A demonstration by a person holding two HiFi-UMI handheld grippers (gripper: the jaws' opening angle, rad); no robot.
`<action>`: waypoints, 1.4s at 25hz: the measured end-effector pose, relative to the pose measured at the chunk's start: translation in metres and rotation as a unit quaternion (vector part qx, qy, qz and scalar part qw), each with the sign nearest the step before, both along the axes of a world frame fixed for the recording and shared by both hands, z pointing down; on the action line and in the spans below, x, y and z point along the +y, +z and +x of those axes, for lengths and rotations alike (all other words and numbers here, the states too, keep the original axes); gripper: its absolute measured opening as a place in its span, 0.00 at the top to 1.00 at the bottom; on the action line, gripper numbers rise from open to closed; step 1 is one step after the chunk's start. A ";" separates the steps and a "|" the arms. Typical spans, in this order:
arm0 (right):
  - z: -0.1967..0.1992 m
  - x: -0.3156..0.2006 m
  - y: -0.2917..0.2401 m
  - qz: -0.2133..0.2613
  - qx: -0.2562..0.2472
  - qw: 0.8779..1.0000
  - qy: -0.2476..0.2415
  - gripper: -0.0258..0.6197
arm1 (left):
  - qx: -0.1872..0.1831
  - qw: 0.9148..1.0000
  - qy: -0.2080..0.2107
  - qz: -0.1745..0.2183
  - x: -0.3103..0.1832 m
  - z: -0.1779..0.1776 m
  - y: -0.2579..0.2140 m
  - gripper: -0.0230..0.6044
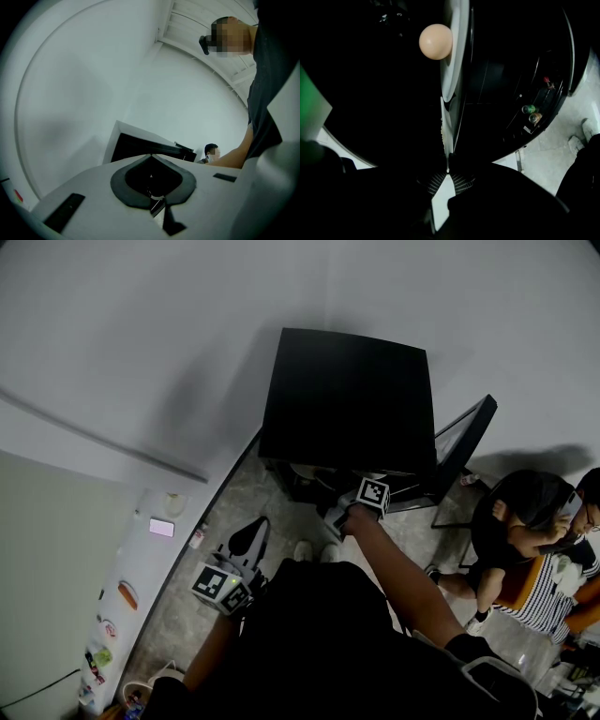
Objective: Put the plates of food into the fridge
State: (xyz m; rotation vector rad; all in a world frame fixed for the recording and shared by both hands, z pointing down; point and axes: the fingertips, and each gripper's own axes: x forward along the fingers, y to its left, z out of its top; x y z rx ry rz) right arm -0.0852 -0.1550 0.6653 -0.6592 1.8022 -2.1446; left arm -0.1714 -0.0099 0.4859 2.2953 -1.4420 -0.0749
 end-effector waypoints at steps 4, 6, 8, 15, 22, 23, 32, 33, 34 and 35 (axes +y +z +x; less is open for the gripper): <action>0.000 -0.006 0.002 -0.008 -0.003 1.000 0.011 0.91 | 0.002 1.000 0.000 0.001 -0.002 0.001 0.002 0.93; -0.001 -0.009 0.002 -0.010 -0.005 1.000 0.014 0.91 | 0.000 1.000 0.000 0.001 -0.004 0.002 0.001 0.93; -0.003 -0.013 0.002 -0.014 -0.006 1.000 0.019 0.91 | -0.002 1.000 0.001 0.002 -0.006 0.002 0.002 0.93; -0.005 -0.019 0.004 -0.022 -0.006 0.999 0.034 0.91 | 0.003 1.000 -0.003 0.001 -0.008 0.001 0.004 0.93; -0.005 -0.020 -0.005 -0.001 -0.020 0.999 0.039 0.84 | 0.002 1.000 -0.008 0.000 -0.009 -0.001 0.006 0.93; -0.005 -0.021 -0.005 0.003 -0.021 0.999 0.039 0.77 | 0.003 1.000 -0.008 -0.001 -0.009 0.000 0.006 0.93; 0.007 0.001 -0.009 0.002 -0.014 1.000 0.024 0.74 | 0.006 1.000 0.008 -0.001 -0.010 0.012 0.002 0.93; 0.009 0.006 -0.007 -0.003 -0.013 1.000 0.019 0.74 | 0.007 1.000 0.010 0.000 -0.010 0.014 0.003 0.93; 0.011 0.010 -0.007 -0.006 -0.012 1.000 0.015 0.74 | 0.008 1.000 0.013 0.002 -0.009 0.015 0.003 0.93; 0.012 0.015 -0.008 -0.006 -0.013 1.000 0.011 0.76 | 0.009 1.000 0.016 0.003 -0.009 0.018 0.003 0.93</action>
